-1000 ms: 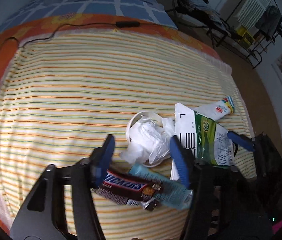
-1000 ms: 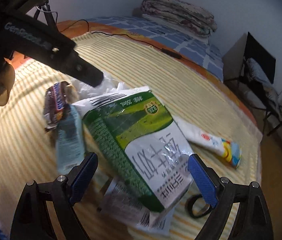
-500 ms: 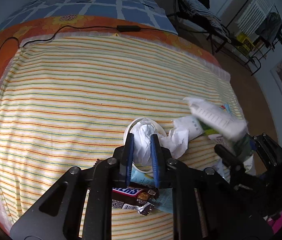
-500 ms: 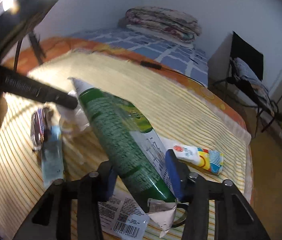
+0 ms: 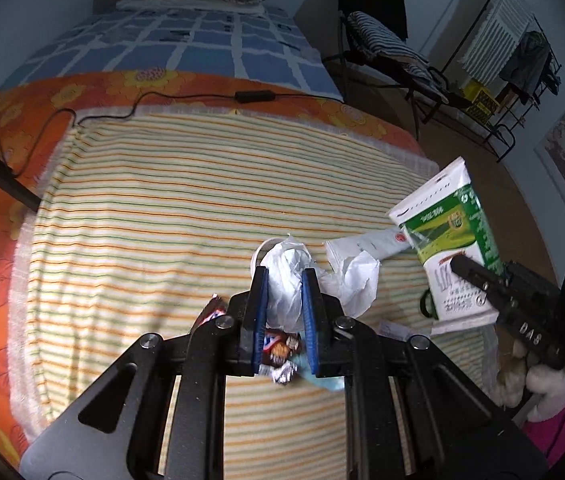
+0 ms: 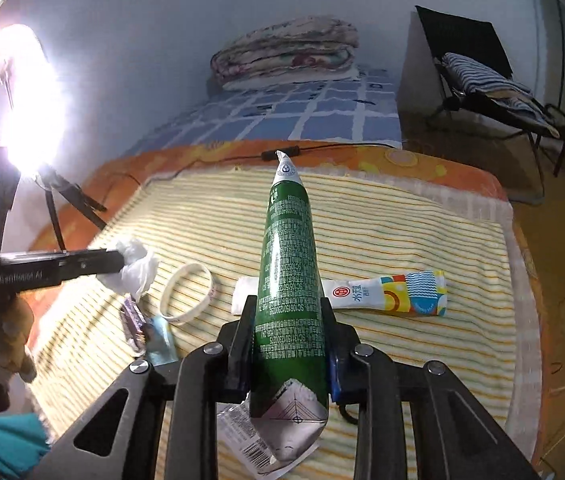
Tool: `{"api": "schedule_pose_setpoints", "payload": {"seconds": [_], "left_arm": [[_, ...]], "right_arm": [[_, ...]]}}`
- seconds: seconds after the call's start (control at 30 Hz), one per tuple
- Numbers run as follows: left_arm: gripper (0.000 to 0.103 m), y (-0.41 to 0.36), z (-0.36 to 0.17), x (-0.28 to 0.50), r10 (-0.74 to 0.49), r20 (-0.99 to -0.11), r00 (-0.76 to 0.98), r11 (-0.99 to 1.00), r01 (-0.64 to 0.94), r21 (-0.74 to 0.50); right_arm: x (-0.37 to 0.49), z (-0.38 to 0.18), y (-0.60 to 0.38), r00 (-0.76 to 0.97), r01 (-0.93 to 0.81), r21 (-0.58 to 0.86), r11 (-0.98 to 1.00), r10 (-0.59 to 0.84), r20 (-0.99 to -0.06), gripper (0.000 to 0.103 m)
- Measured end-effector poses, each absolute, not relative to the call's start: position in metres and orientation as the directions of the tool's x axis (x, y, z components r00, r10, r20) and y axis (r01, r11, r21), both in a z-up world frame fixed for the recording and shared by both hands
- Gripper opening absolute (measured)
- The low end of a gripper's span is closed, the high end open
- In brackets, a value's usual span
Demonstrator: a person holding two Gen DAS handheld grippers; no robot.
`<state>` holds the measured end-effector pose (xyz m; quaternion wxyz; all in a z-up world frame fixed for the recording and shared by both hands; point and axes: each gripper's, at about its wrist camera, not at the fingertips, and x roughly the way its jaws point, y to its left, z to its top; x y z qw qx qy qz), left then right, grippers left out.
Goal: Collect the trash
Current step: 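Carry the tissue with the left gripper while the right gripper carries the green carton to the basket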
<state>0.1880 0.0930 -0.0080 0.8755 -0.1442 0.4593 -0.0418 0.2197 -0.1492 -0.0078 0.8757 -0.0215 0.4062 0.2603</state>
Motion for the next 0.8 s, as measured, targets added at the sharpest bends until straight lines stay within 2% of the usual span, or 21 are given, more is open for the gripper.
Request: {"api": "schedule_pose_setpoints", "payload": {"seconds": [0.37, 0.8], "left_arm": [[0.014, 0.086, 0.023, 0.108, -0.203, -0.775, 0.599, 0.963, -0.021, -0.268], [0.014, 0.081, 0.014, -0.007, -0.183, -0.784, 0.593, 0.968, -0.032, -0.250]], "right_arm": [[0.165, 0.031, -0.156, 0.496, -0.517, 0.186, 0.835, 0.470, -0.730, 0.027], [0.044, 0.036, -0.149, 0.389, -0.621, 0.228, 0.750, 0.547, -0.742, 0.027]]}}
